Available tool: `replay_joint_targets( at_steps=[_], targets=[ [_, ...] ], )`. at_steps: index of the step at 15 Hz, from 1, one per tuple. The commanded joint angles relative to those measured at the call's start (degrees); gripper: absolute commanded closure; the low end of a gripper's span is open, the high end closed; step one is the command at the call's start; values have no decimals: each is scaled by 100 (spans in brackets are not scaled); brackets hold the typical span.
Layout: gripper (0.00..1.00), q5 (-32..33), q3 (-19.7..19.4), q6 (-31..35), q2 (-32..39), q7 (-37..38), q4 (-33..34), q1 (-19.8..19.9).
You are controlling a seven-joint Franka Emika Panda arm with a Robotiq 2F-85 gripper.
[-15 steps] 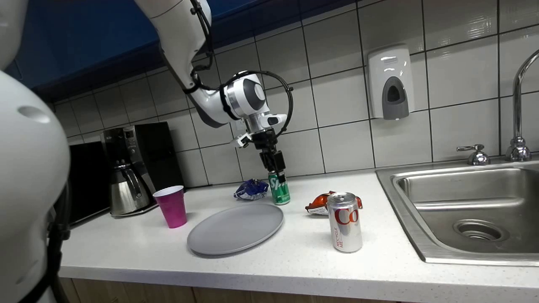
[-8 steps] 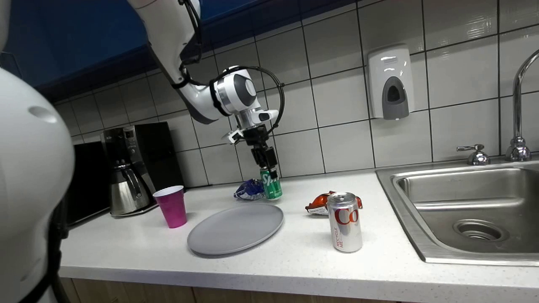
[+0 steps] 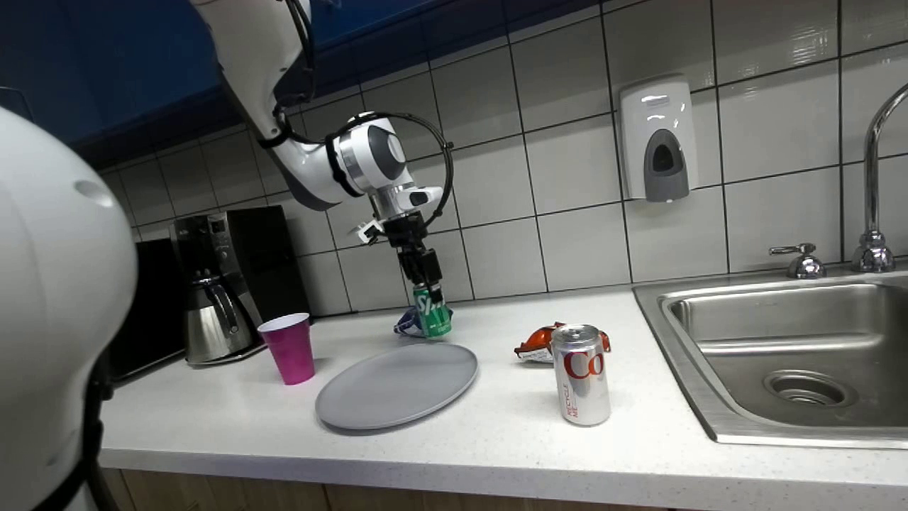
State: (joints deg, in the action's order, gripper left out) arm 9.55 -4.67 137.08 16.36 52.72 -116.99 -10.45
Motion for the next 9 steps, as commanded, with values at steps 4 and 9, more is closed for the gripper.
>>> replay_joint_targets(
  at_steps=[4, 9],
  targets=[
    [62, 226, 212, 57, -320, 526, -334, -214],
    [62, 231, 353, 61, -290, 798, -389, -332]
  ],
)
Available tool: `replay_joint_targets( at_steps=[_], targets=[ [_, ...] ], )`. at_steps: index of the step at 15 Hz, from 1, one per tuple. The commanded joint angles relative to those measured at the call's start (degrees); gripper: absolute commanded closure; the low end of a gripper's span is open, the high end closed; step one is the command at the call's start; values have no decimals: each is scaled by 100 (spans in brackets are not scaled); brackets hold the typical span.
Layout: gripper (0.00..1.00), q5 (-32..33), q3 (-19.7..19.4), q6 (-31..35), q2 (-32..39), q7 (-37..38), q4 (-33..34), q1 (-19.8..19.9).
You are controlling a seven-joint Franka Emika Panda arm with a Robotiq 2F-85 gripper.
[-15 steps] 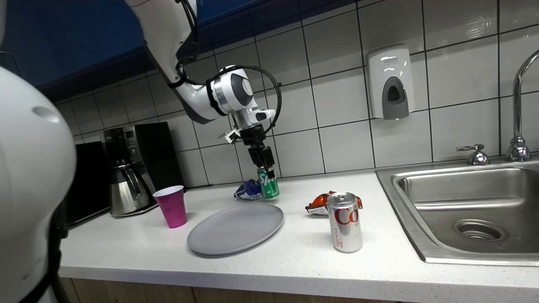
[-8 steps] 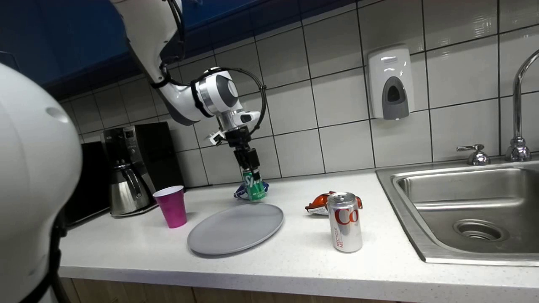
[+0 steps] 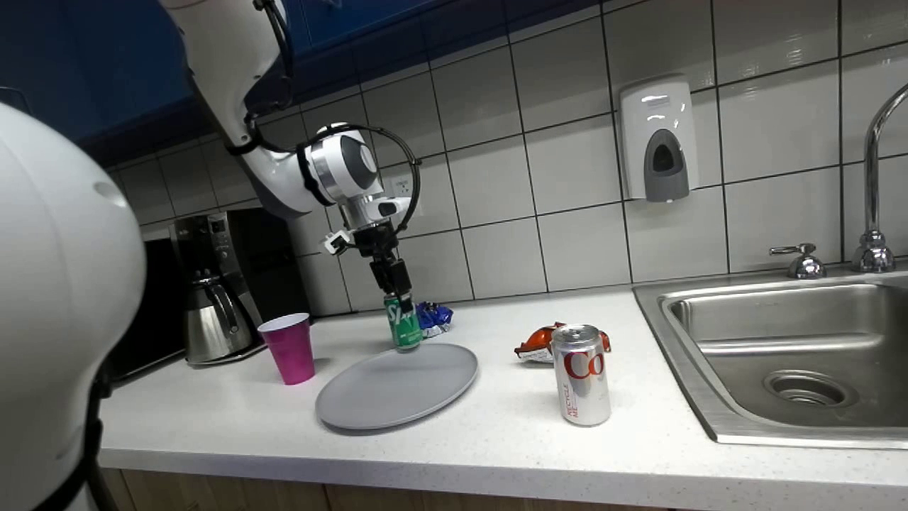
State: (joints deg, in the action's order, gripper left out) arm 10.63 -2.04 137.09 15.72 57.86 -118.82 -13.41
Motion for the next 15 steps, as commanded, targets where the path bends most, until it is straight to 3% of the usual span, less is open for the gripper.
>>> replay_joint_targets(
  at_steps=[1, 15],
  targets=[
    [62, 112, 113, 78, -221, 317, -229, -50],
    [62, 452, 203, 500, -640, 1183, -821, -156]
  ],
)
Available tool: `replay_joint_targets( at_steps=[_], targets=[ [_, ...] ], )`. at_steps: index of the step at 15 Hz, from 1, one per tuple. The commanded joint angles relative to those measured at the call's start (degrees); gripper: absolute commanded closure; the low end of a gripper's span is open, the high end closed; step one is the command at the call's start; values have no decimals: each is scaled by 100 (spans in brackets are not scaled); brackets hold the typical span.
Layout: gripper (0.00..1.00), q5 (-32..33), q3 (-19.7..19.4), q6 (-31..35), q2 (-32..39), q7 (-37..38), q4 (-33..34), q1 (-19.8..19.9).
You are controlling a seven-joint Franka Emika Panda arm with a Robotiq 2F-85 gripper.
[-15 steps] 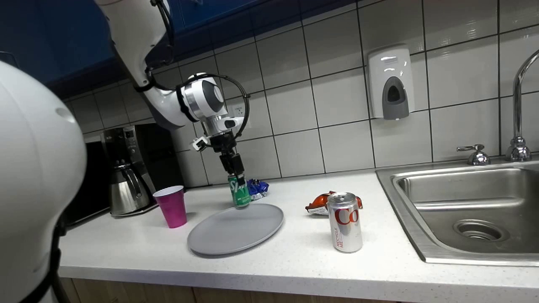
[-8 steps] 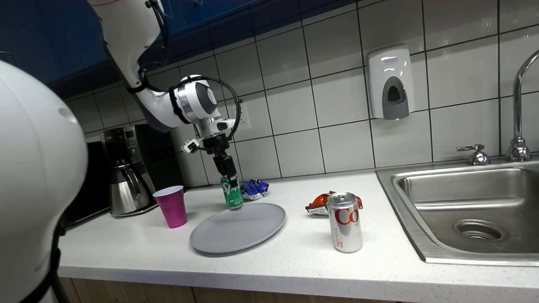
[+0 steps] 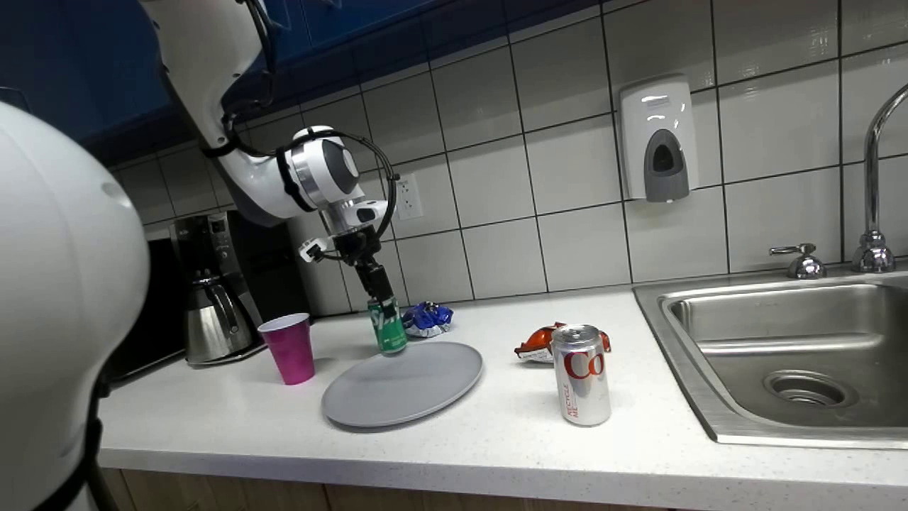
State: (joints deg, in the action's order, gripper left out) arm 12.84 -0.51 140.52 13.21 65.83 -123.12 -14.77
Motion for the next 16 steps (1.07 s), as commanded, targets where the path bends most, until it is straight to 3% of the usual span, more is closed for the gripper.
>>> replay_joint_targets(
  at_steps=[1, 8, 16],
  targets=[
    [62, 292, 58, 201, -451, 489, -473, -29],
    [62, 429, 194, 349, -760, 914, -935, 31],
    [62, 367, 224, 486, -915, 875, -1251, 174]
  ],
)
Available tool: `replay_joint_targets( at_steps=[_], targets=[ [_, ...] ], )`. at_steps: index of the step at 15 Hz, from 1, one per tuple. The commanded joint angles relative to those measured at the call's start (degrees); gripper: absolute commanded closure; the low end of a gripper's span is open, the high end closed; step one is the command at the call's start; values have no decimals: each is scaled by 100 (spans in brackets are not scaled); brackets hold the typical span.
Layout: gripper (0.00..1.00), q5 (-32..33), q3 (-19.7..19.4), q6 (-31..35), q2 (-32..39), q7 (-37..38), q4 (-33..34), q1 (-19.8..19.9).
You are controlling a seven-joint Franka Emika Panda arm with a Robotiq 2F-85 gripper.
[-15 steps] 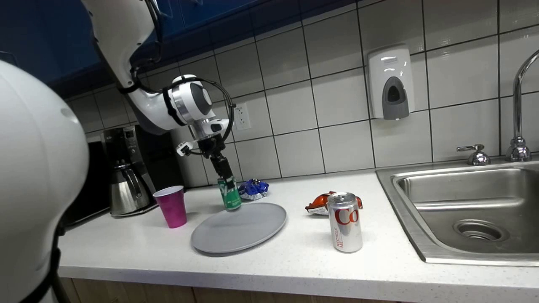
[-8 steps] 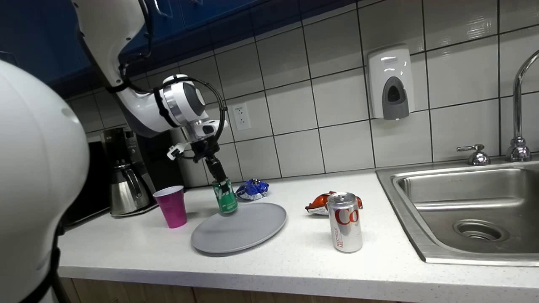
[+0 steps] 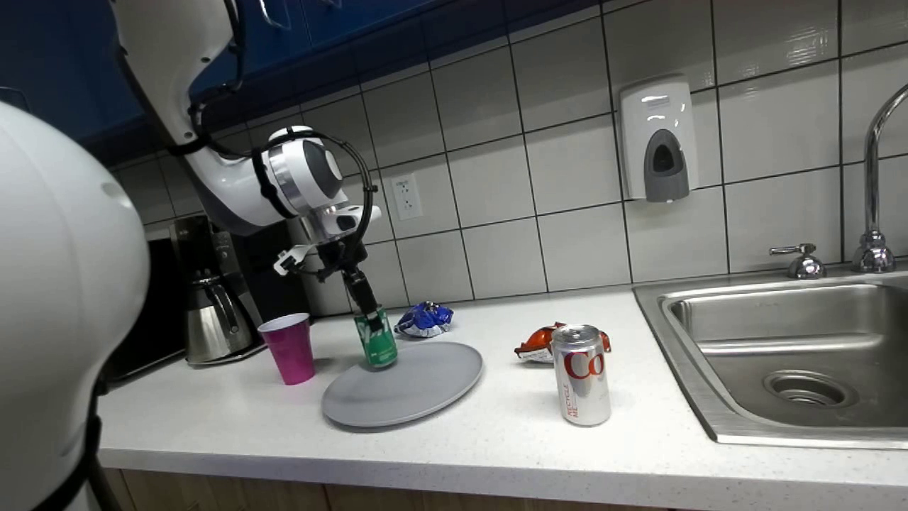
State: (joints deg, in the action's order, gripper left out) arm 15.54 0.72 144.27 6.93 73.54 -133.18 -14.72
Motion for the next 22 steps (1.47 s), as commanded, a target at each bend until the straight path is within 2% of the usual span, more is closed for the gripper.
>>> replay_joint_targets(
  at_steps=[1, 22],
  targets=[
    [62, 96, 99, 111, -288, 85, -260, 187],
    [62, 76, 98, 324, -392, 173, -559, 321]
  ],
)
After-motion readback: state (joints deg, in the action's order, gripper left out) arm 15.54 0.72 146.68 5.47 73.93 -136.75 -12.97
